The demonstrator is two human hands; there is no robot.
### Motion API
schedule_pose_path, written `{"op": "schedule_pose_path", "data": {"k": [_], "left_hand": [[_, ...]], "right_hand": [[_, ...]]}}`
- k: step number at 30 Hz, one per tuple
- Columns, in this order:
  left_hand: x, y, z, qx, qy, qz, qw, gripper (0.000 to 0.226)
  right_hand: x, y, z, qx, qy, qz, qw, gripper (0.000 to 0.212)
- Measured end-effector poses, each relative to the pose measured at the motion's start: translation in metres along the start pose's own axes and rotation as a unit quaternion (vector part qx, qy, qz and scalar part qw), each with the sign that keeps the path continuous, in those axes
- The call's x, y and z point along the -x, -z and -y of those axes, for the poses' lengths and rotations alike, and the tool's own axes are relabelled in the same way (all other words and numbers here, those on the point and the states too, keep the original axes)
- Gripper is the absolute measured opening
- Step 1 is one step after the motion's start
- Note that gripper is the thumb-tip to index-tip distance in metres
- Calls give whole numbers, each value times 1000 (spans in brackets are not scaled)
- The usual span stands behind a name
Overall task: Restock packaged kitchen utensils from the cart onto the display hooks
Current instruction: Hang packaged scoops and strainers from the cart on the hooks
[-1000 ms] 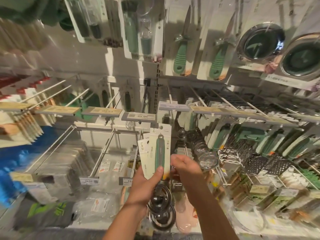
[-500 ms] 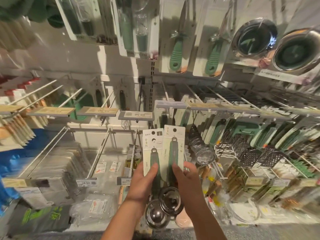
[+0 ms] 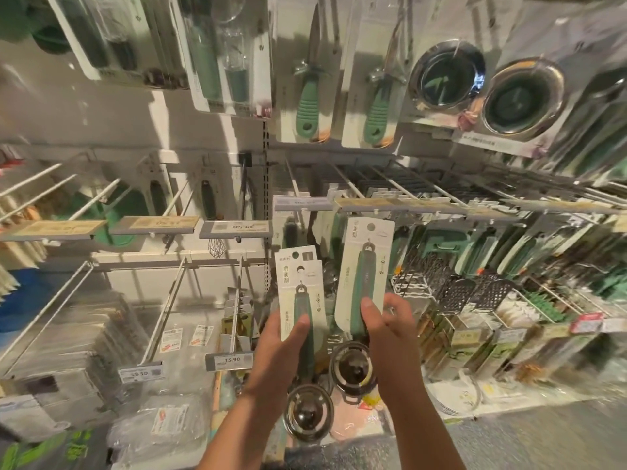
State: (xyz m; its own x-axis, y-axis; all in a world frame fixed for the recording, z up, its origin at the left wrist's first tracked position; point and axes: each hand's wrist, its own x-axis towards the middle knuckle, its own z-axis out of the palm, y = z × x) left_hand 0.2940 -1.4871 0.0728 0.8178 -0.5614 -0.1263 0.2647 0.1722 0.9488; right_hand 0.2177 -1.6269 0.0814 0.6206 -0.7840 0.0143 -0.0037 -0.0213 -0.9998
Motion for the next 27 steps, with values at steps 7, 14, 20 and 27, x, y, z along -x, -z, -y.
{"op": "schedule_pose_path", "data": {"k": [7,14,20,27], "left_hand": [[0,9,2,12,11,-18,1000,28],[1,20,0,13,20,-35,999,26],[1,20,-2,17,15,-40,999,25],[-2,22,8,58,1,-45,997,32]], "right_hand": [[-29,-10,5,-27,-32,-9,999,19],[-54,-31,11,33,-30,13,999,65],[-18,-47,2,30,-54,68,996,41],[20,-55,-20,141,-35,182,972,33]]}}
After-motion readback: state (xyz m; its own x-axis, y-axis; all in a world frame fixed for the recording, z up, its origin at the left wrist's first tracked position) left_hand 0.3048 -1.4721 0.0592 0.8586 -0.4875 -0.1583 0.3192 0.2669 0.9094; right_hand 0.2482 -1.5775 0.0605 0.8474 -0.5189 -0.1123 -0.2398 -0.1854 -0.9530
